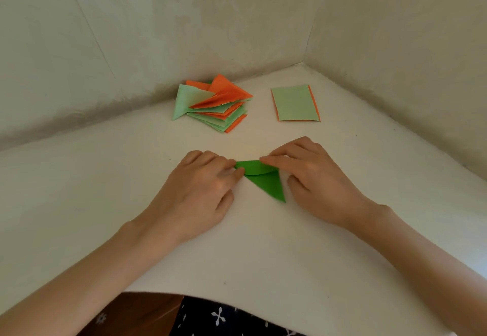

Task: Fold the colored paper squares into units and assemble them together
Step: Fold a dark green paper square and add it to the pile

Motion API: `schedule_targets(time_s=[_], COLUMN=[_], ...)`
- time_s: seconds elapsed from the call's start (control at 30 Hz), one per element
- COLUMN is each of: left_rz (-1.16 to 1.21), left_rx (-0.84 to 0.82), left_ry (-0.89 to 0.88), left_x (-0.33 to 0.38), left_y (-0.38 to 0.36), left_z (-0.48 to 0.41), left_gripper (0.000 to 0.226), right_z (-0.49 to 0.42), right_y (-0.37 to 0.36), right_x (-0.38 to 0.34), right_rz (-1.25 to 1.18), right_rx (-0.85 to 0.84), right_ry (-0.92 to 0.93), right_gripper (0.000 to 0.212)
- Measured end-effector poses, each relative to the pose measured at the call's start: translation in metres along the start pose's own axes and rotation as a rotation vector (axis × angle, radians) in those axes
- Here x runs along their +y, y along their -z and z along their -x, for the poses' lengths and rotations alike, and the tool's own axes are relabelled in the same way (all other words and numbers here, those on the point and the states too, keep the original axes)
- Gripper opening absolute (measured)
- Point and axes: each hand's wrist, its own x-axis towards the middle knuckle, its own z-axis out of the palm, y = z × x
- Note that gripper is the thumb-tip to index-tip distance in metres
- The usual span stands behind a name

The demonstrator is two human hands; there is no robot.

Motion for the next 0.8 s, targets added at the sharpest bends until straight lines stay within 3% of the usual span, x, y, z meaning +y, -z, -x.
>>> schedule_targets(time_s=[0.13, 0.33, 0.5, 0.67, 0.8], left_rz=[-0.022, -0.03, -0.009, 0.011, 0.039], left_rx=[-0.054, -0.112, -0.091, -0.047, -0.035], left_ry=[-0.005, 0.019, 0.046, 0.075, 0.07], left_x=[0.001, 0.001, 0.002, 0.006, 0.006], left_y=[0.004, 0.004, 0.003, 0.002, 0.002], left_z=[0.006, 0.007, 0.009, 0.007, 0.006], left_gripper=[0.046, 0.049, 0.049, 0.048, 0.048], right_z=[-0.001, 0.0, 0.007, 0.008, 0.003], right_y=[-0.005, -0.01, -0.008, -0.001, -0.002], right_x=[-0.012, -0.015, -0.01, -0.017, -0.011], right_rz=[0.137, 0.301, 0.308, 0.297, 0.213], right_rx=[-0.062, -0.133, -0.031, 0.069, 0.148], right_ry=[-0.049, -0.076, -0.111, -0.148, -0.207], right_gripper=[0.049, 0.063, 0.063, 0.078, 0.056])
